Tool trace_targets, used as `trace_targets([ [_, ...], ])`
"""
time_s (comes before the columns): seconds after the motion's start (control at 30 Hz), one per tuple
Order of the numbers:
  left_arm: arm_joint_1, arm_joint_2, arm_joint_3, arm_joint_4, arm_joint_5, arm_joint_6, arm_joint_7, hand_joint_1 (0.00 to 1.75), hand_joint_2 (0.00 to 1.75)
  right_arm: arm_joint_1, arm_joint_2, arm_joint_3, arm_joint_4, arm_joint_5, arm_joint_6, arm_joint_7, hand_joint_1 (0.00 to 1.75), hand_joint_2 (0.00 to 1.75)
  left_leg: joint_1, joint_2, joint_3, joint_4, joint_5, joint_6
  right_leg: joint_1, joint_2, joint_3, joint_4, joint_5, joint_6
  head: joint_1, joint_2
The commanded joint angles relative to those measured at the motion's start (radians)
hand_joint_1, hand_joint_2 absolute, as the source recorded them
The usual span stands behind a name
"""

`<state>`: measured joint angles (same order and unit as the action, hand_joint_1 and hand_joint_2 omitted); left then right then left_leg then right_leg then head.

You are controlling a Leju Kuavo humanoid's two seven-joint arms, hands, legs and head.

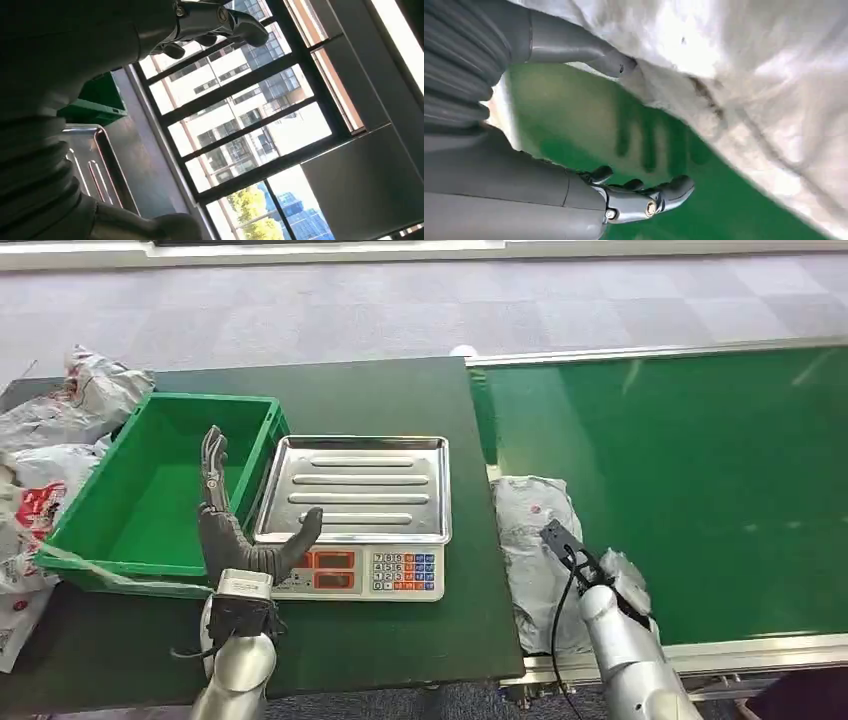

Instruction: Moved the parcel from conveyor to table for the left to box.

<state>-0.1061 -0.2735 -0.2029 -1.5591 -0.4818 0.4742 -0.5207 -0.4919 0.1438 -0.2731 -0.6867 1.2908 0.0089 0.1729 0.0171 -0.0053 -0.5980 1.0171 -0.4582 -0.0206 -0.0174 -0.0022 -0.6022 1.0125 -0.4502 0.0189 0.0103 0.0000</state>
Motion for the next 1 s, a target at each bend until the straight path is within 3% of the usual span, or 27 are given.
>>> trace_targets([
  [0.03, -0.035, 0.040, 0.018, 0.038, 0.014, -0.019, -0.003, 0.00, 1.75, 0.048, 0.048, 0.160, -0.058, -0.208, 0.068, -0.284, 0.00, 1.75, 0.000, 0.004, 0.002, -0.001, 0.000, 0.000, 0.000, 0.004, 0.001, -0.001, 0.001, -0.001, 0.000, 0.000],
  [0.33, -0.049, 0.038, 0.001, 0.056, 0.017, -0.029, -0.002, 0.00, 1.75, 0.073, 0.035, 0.265, -0.097, -0.312, 0.121, -0.322, 0.00, 1.75, 0.000, 0.004, 0.004, -0.002, -0.001, 0.001, 0.000, 0.004, 0.001, -0.001, 0.000, -0.002, 0.000, 0.000],
  [0.7, -0.049, 0.038, 0.001, 0.058, 0.017, -0.028, -0.002, 0.00, 1.75, 0.071, 0.031, 0.271, -0.091, -0.320, 0.118, -0.324, 0.00, 1.75, 0.002, 0.015, 0.006, -0.003, -0.002, 0.000, 0.001, 0.012, -0.001, -0.002, 0.001, -0.003, 0.000, 0.000],
  [0.8, -0.064, 0.044, -0.009, 0.074, 0.015, -0.028, -0.005, 0.00, 1.75, 0.054, 0.026, 0.322, -0.068, -0.382, 0.132, -0.392, 0.00, 1.75, 0.001, 0.019, 0.006, -0.003, -0.002, -0.001, 0.002, 0.016, -0.002, -0.001, 0.001, -0.003, 0.000, 0.000],
  [1.0, -0.058, 0.048, -0.010, 0.068, 0.015, -0.017, -0.007, 0.00, 1.75, 0.009, 0.036, 0.386, -0.008, -0.440, 0.116, -0.421, 0.00, 1.75, 0.002, 0.026, 0.007, -0.003, -0.004, -0.002, 0.002, 0.021, -0.003, -0.001, 0.003, -0.006, 0.000, 0.000],
])
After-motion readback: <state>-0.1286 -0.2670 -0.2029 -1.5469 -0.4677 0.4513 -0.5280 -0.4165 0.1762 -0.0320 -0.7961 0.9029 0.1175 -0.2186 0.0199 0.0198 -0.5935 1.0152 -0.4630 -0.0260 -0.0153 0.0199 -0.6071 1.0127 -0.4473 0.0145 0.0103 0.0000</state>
